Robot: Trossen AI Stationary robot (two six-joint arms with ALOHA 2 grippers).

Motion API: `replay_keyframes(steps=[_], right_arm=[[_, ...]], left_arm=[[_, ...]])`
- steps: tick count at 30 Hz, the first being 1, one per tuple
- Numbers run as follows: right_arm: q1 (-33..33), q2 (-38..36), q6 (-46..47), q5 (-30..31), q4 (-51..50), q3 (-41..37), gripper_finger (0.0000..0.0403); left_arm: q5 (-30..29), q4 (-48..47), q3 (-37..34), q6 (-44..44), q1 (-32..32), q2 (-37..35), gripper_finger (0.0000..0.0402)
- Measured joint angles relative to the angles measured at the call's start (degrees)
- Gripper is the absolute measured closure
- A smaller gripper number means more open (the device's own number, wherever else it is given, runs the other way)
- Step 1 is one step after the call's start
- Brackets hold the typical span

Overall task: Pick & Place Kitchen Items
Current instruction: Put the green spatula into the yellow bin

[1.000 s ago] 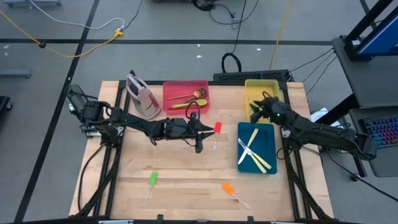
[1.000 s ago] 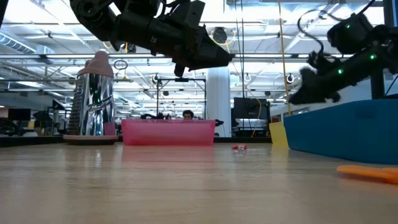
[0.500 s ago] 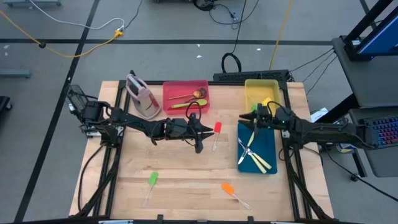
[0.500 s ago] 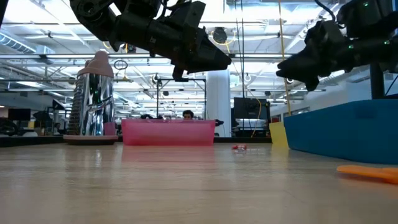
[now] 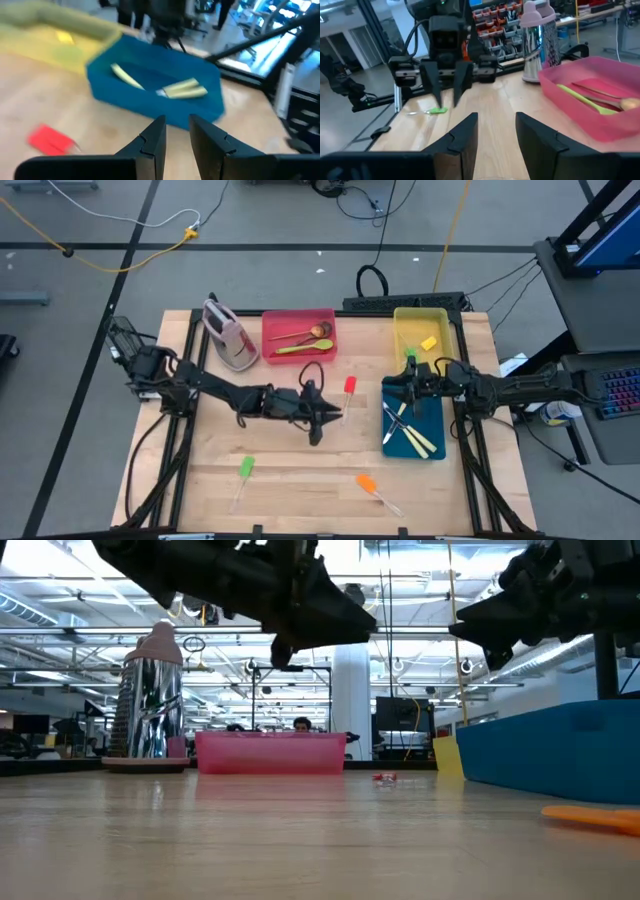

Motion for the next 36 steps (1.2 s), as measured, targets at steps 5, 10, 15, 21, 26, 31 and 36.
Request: replay_keyframes(steps=[5,10,15,21,26,31,36], right_arm=[[0.48,0.00,-0.95,0.06,-0.14,0.00,0.0275],[0.48,0.00,-1.01,0.08,-0.44,0.00,0.0275],[0.48,0.00,-3.88,0.10,0.02,0.00,0.0275],[0.46,0.00,-5.46,0.10,1.17,0.01,0.0275],[0.46,-0.02,-8.22,0.10,3.71,0.02,0.0275],[0.46,-0.02,-10.06,-0.05,4.37,0.02,0.0275],[0.46,-0.02,-12.44,-0.10,4.30,0.02,0.0275]], left_arm=[[-0.32,-5.26,0.00,-7.03,-4.21,-0.38,0.0313],[-2.69,-18.37,0.04,-15.21,-8.29,-0.94,0.0313],[-3.18,-32.87,-0.04,-21.88,-12.33,-0.96,0.0313],[0.74,-47.02,-0.02,-33.77,-16.02,-1.15,0.0313],[9.03,-58.06,0.06,-44.32,-18.67,-1.94,0.0313],[15.10,-64.80,0.21,-51.06,-20.98,-2.14,0.0313],[17.66,-66.33,0.20,-56.34,-22.51,-2.27,0.0313]])
